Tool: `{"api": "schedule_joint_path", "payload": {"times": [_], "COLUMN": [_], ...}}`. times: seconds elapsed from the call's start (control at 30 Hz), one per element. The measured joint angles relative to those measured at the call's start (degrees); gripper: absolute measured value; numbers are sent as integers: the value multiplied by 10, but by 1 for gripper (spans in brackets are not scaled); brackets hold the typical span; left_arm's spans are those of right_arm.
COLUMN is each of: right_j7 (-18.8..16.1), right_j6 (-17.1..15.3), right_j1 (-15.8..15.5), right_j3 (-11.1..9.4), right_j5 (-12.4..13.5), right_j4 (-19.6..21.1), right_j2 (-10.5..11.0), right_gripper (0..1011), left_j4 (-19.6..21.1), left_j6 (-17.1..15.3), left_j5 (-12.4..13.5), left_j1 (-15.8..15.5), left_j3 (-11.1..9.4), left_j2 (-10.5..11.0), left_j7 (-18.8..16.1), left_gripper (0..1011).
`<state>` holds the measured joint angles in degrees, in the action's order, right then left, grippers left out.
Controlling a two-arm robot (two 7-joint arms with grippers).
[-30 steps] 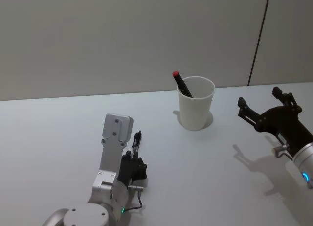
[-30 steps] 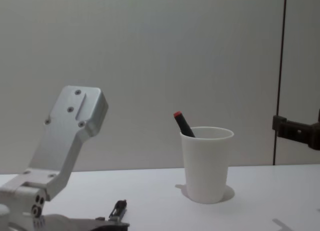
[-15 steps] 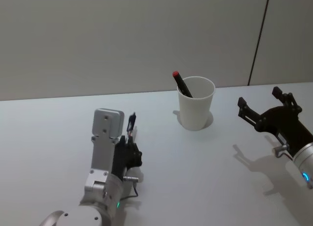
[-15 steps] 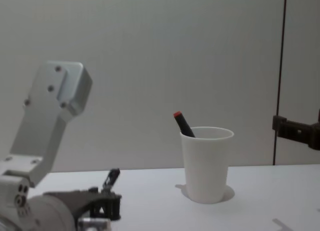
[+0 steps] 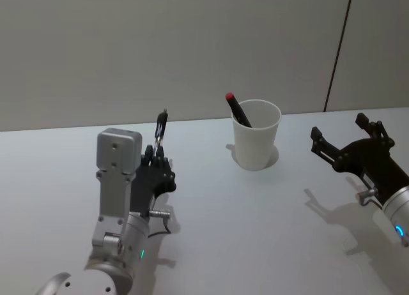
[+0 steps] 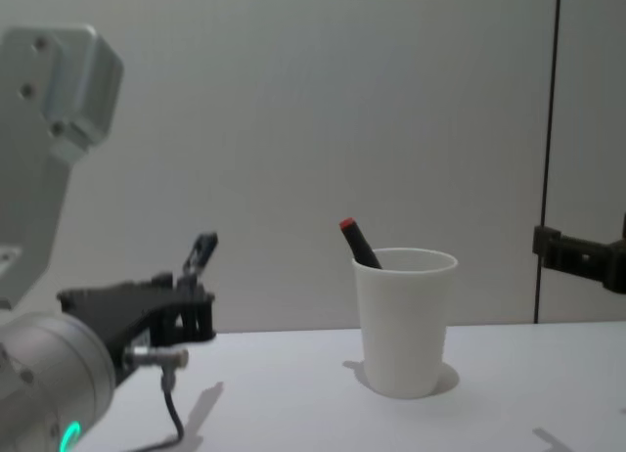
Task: Place the pen into the pen holder.
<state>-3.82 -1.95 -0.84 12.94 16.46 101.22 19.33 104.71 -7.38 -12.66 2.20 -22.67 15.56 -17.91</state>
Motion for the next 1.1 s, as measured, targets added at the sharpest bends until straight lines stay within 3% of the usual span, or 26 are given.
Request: {"api": "schedule_joint_path", "payload": {"times": [0.17, 0.3, 0.5, 0.77, 1.1], "right_j7": [0, 0, 0, 0, 0], "right_j6": [0, 0, 0, 0, 0], "right_j1": [0, 0, 0, 0, 0], "right_j3": [0, 0, 0, 0, 0], "right_j5": [0, 0, 0, 0, 0], "right_j4": [0, 0, 0, 0, 0], "right_j2": [0, 0, 0, 0, 0], "right_gripper": [1001, 1001, 1002, 1001, 1001], "left_j4": [2, 2, -2, -14, -31], "left_j6": [32, 77, 118, 168, 199], "left_j5": [4, 4, -5, -32, -71], "left_j1": [-1, -5, -13, -29, -49], "left_j3": [5, 12, 19, 26, 29], "left_j2": [3, 6, 7, 5, -2], "left_j7": [14, 43, 81, 153, 239], "left_gripper": [117, 116, 116, 116, 116]}}
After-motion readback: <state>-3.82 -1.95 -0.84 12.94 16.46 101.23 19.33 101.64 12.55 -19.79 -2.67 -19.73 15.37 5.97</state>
